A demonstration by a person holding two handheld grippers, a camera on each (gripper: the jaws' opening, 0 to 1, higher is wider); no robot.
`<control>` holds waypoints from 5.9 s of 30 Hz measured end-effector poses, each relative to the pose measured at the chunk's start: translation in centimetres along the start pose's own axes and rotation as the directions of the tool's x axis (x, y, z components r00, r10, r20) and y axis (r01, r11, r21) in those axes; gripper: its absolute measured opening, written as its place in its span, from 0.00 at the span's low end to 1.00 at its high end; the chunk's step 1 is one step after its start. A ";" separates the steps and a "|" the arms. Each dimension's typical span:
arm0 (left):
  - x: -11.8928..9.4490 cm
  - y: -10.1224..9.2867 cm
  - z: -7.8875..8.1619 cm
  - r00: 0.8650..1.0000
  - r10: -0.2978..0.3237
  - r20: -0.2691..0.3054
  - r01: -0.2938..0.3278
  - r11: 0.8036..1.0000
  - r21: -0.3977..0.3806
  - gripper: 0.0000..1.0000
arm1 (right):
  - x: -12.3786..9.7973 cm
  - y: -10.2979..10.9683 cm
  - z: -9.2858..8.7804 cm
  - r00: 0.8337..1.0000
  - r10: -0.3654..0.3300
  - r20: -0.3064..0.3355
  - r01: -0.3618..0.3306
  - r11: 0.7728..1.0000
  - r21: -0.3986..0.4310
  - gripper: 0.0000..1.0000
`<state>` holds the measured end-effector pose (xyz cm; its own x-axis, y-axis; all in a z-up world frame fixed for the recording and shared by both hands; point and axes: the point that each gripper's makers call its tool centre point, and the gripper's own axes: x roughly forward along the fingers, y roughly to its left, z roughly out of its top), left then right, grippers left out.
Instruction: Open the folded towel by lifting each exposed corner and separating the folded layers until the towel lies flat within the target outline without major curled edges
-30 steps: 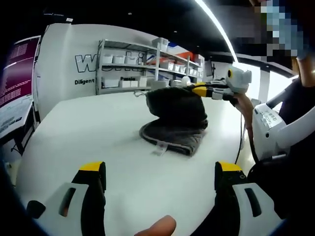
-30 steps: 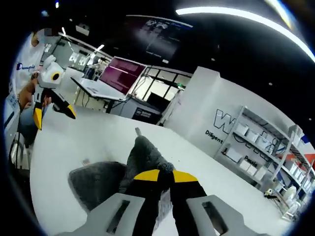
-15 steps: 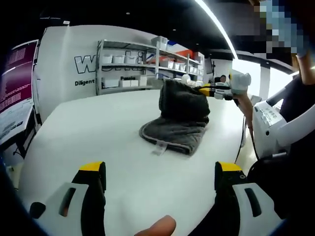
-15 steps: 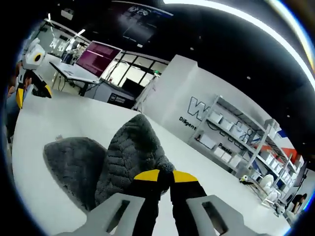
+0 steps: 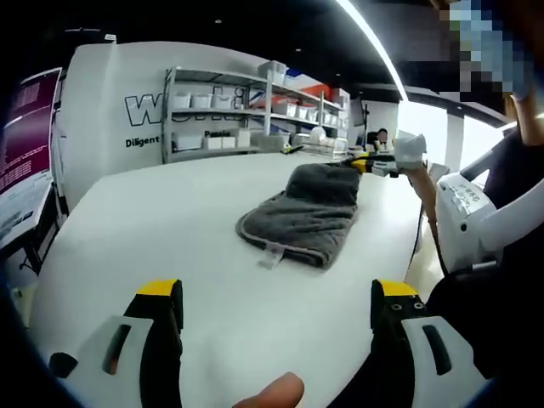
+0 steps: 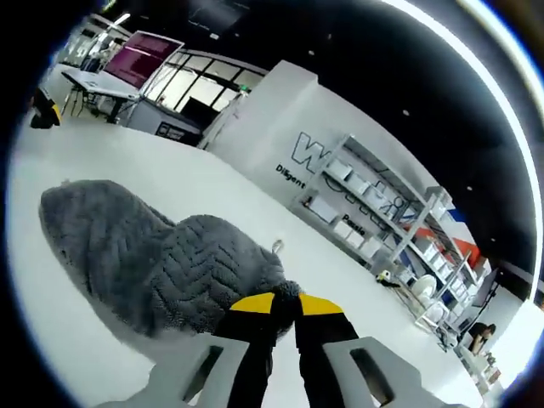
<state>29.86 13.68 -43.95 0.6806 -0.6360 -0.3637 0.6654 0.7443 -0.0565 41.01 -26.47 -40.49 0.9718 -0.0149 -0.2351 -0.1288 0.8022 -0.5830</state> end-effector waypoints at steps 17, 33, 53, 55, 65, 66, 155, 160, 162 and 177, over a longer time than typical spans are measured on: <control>0.2 -0.5 0.2 1.000 -0.002 -0.004 0.002 1.000 0.007 0.90 | 1.2 1.0 -8.4 0.984 0.106 -0.140 -0.075 0.974 0.214 0.07; 0.2 -0.6 0.2 1.000 -0.004 -0.006 0.004 1.000 0.009 0.90 | -0.3 -1.4 -9.1 0.990 0.064 -0.128 -0.020 0.945 0.326 0.44; 1.1 -1.2 0.0 0.999 -0.020 -0.029 0.020 1.000 0.020 0.90 | -3.8 2.7 -9.7 0.938 0.316 -0.140 -0.245 0.894 0.376 0.99; 1.3 -1.3 0.0 0.999 -0.023 -0.029 0.024 0.999 0.021 0.90 | -4.2 3.5 -9.0 0.928 0.355 -0.111 -0.289 0.876 0.386 0.99; 1.6 -1.8 0.0 0.999 -0.038 -0.031 0.039 0.999 0.028 0.90 | -4.5 3.1 -5.9 0.923 0.386 0.010 -0.359 0.849 0.388 0.99; 1.6 -1.7 0.0 0.999 -0.036 -0.032 0.037 0.999 0.025 0.90 | -4.4 3.0 -5.7 0.918 0.396 0.016 -0.371 0.845 0.385 0.99; 1.7 -1.1 -1.0 0.999 -0.020 -0.033 0.020 1.000 -0.017 0.90 | 4.3 19.7 4.9 0.473 0.879 -0.061 -0.881 0.471 -0.049 0.18; 1.6 -1.1 -1.1 0.999 -0.020 -0.036 0.019 1.000 -0.016 0.90 | 5.4 20.0 5.4 0.461 0.883 -0.091 -0.887 0.455 -0.078 0.18; 1.5 -1.0 -1.2 0.999 -0.015 -0.037 0.015 1.000 -0.017 0.90 | 6.0 20.0 5.7 0.461 0.882 -0.102 -0.887 0.453 -0.090 0.18; 1.5 -0.4 -1.2 0.999 -0.006 -0.044 0.005 1.000 -0.019 0.90 | 10.5 20.1 7.2 0.472 0.874 -0.114 -0.880 0.461 -0.111 0.18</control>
<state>30.25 12.64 -45.59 0.6626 -0.6309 -0.4037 0.6630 0.7448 -0.0758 50.02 -6.20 -49.11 0.3241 0.6263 -0.7090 -0.9368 0.3166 -0.1486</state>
